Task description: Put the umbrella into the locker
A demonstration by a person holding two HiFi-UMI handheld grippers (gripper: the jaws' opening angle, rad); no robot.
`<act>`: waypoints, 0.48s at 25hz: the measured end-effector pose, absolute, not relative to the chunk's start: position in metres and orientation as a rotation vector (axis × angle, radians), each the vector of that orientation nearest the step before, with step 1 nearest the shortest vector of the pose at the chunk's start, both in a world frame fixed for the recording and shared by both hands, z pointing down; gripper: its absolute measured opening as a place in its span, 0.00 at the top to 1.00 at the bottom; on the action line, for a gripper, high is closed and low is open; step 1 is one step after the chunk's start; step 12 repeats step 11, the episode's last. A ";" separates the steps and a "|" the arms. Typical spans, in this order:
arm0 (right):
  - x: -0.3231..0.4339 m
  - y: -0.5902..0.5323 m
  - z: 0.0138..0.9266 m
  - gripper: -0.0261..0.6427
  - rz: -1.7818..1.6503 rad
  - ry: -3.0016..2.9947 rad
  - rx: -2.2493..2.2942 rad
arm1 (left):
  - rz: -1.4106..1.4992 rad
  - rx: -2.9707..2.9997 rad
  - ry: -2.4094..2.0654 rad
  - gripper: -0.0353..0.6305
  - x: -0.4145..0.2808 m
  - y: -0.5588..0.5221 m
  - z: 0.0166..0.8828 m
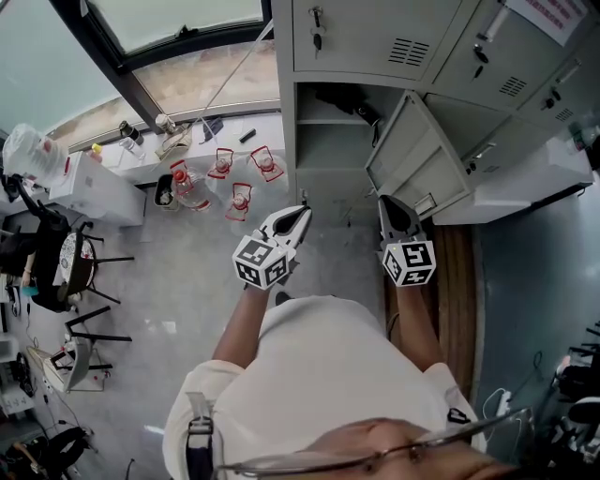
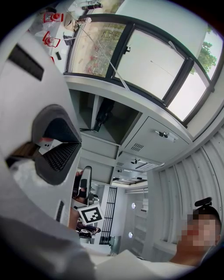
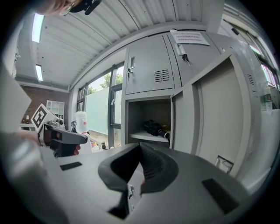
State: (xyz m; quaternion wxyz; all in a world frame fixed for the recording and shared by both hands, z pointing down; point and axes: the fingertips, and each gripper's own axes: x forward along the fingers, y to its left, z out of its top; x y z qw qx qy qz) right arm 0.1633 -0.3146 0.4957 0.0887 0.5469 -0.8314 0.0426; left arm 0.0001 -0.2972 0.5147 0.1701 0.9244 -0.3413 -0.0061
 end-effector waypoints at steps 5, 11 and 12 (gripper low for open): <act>0.163 -0.313 0.494 0.95 0.127 -2.482 1.630 | -0.016 2.634 -0.969 0.94 0.001 -0.297 0.513; 0.163 -0.308 0.494 0.95 0.139 -2.484 1.630 | -0.005 2.625 -0.977 0.94 -0.001 -0.293 0.514; 0.163 -0.308 0.494 0.95 0.139 -2.484 1.630 | -0.005 2.625 -0.977 0.94 -0.001 -0.293 0.514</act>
